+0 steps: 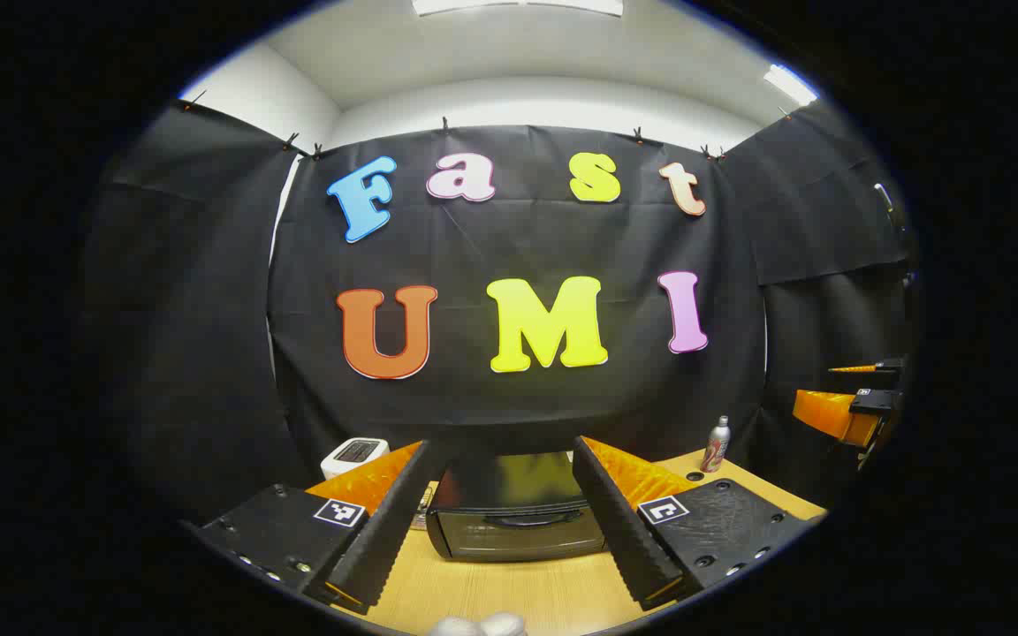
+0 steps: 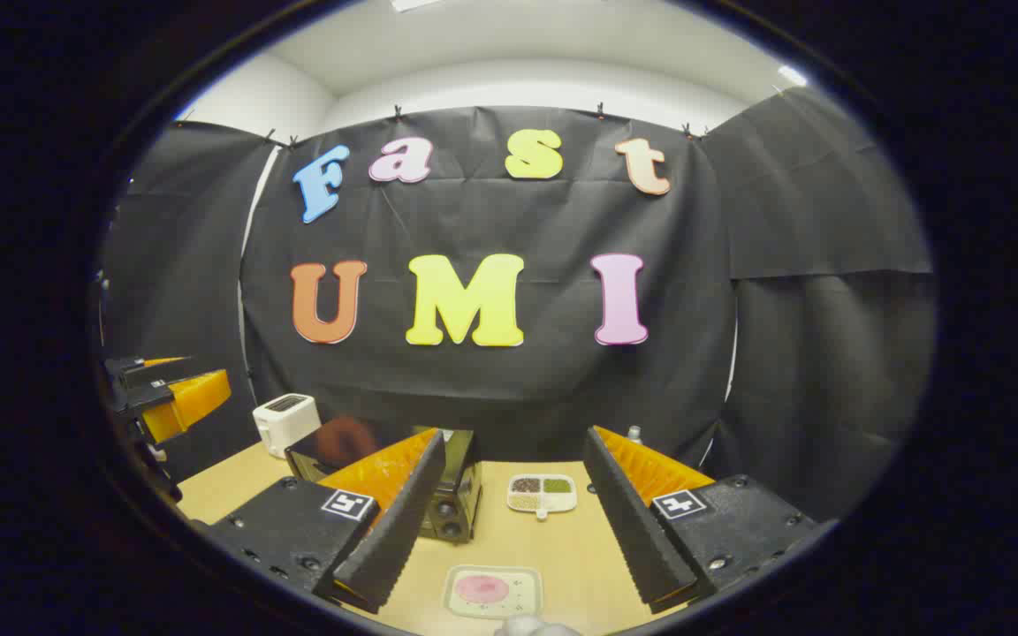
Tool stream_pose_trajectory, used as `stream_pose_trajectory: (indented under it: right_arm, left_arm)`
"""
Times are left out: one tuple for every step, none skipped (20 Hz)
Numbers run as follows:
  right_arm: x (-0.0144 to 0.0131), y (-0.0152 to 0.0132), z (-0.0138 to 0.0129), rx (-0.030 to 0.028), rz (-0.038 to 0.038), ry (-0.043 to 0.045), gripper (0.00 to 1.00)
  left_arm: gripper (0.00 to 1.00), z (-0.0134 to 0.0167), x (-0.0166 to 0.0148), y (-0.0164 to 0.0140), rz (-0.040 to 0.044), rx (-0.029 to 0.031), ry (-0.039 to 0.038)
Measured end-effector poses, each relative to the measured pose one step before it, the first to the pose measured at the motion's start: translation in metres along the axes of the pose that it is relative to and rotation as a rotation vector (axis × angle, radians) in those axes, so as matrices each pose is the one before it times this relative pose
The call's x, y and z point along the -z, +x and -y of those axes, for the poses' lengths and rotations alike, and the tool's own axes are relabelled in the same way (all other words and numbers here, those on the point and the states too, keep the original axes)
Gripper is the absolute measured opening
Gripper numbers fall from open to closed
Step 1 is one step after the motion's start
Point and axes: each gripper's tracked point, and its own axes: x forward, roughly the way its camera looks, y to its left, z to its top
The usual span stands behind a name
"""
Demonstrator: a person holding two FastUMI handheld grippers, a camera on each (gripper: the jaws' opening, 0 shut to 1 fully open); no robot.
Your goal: Open the electric oven with the left hand, put the food in, and close the electric oven.
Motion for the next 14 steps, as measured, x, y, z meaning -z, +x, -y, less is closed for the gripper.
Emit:
stream_pose_trajectory:
  right_arm:
    - [-0.00029,-0.00067,-0.00047,-0.00035,0.00034,-0.00236,0.99]
    - [0.00017,-0.00104,-0.00009,0.00215,0.00105,-0.00288,0.99]
    - [0.00033,-0.00170,0.00052,0.00297,-0.00076,-0.00348,0.99]
    - [0.00132,-0.00095,0.00054,0.00142,0.00058,-0.00159,0.96]
    - [-0.00006,-0.00067,0.00048,0.00193,-0.00236,-0.00128,0.99]
    - [0.00125,-0.00025,0.00123,0.00262,-0.00284,-0.00023,0.96]
    - [-0.00096,-0.00109,0.00032,-0.00210,0.00170,0.00323,0.96]
    - [0.00092,-0.00090,0.00196,0.00532,-0.00185,-0.00059,0.99]
    - [0.00052,-0.00033,0.00231,0.00444,0.00031,-0.00139,0.99]
    - [-0.00017,-0.00042,-0.00033,0.00203,-0.00079,0.00099,0.99]
    - [0.00010,-0.00098,0.00078,0.00079,-0.00199,0.00192,0.96]
    - [0.00073,-0.00002,0.00023,-0.00040,-0.00379,0.00057,0.96]
    - [-0.00071,-0.00038,0.00100,-0.00053,0.00175,-0.00007,0.96]
    - [0.00067,0.00056,0.00083,0.00102,-0.00351,-0.00340,0.96]
  left_arm:
    - [0.96,-0.00155,0.00071,-0.00079,0.00000,-0.00071,-0.00058]
    - [0.96,-0.00029,0.00051,-0.00120,-0.00198,-0.00001,-0.00128]
    - [0.96,-0.00039,0.00004,0.00099,0.00045,0.00075,-0.00025]
    - [0.96,-0.00065,-0.00030,-0.00030,-0.00125,0.00108,0.00162]
    - [0.96,0.00120,0.00081,0.00021,-0.00165,0.00265,0.00128]
    - [0.96,-0.00067,0.00001,-0.00119,0.00341,-0.00058,-0.00162]
    - [0.96,0.00111,0.00012,0.00122,0.00050,0.00211,-0.00083]
    - [0.96,0.00175,0.00126,0.00178,-0.00121,0.00284,-0.00045]
    - [0.96,0.00164,0.00007,0.00036,-0.00150,0.00207,-0.00023]
    - [0.96,0.00112,0.00025,-0.00079,-0.00042,0.00295,-0.00054]
    - [0.96,0.00218,0.00102,-0.00046,0.00017,0.00476,0.00040]
    - [0.96,0.00105,0.00099,0.00324,-0.00110,0.00256,0.00210]
    - [0.96,0.00149,0.00177,0.00232,-0.00329,0.00305,0.00368]
    - [0.96,0.00138,0.00229,0.00240,-0.00042,0.00327,0.00159]
